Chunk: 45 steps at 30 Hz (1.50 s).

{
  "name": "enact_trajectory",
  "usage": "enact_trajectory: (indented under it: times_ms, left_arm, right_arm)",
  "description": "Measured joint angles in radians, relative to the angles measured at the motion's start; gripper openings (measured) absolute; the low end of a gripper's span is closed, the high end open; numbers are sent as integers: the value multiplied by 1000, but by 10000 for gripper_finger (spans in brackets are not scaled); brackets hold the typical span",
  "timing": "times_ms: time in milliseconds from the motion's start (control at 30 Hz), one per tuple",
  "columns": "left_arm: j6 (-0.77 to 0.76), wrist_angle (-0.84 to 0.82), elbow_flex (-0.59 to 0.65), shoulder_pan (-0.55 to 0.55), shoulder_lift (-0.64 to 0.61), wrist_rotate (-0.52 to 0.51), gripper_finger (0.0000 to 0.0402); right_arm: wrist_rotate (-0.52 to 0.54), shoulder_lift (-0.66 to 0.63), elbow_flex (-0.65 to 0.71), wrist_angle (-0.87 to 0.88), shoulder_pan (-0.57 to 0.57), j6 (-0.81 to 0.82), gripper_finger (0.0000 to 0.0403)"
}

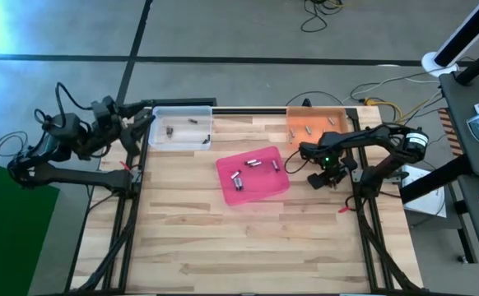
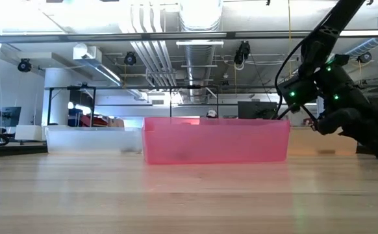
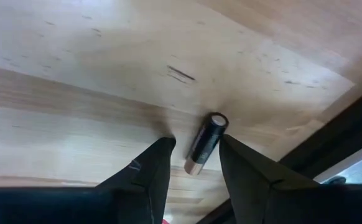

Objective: Sort batteries
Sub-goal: Put the black battery into the transparent bin

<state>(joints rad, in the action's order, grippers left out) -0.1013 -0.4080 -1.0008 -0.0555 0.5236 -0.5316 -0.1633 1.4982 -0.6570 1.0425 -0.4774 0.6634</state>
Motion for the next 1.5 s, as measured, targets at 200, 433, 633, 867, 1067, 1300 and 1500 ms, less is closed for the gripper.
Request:
enact_trajectory:
  times_ms: [200,433,633,867,1067,1300,1500]
  left_arm:
    - [5,2,0,0,3,0,253]
    - [3,6,0,0,0,0,253]
    - [-20,25,0,0,-1,161,253]
    - [-8,95,0,0,8,280,253]
    - [7,119,0,0,9,280,253]
    - [3,136,0,0,10,279,253]
    - [2,156,0,0,16,278,253]
  right_arm:
    - [18,-2,5,-2,-1,-25,147]
    - [21,-4,16,-17,-18,-63,147]
    - [37,-17,1,-30,-18,-81,125]
    - [87,-58,-4,-70,-27,-85,114]
    - [76,-61,7,-54,-27,-85,124]
    - [77,-84,12,-26,-27,-84,145]
    - [54,-82,31,-14,-27,-80,149]
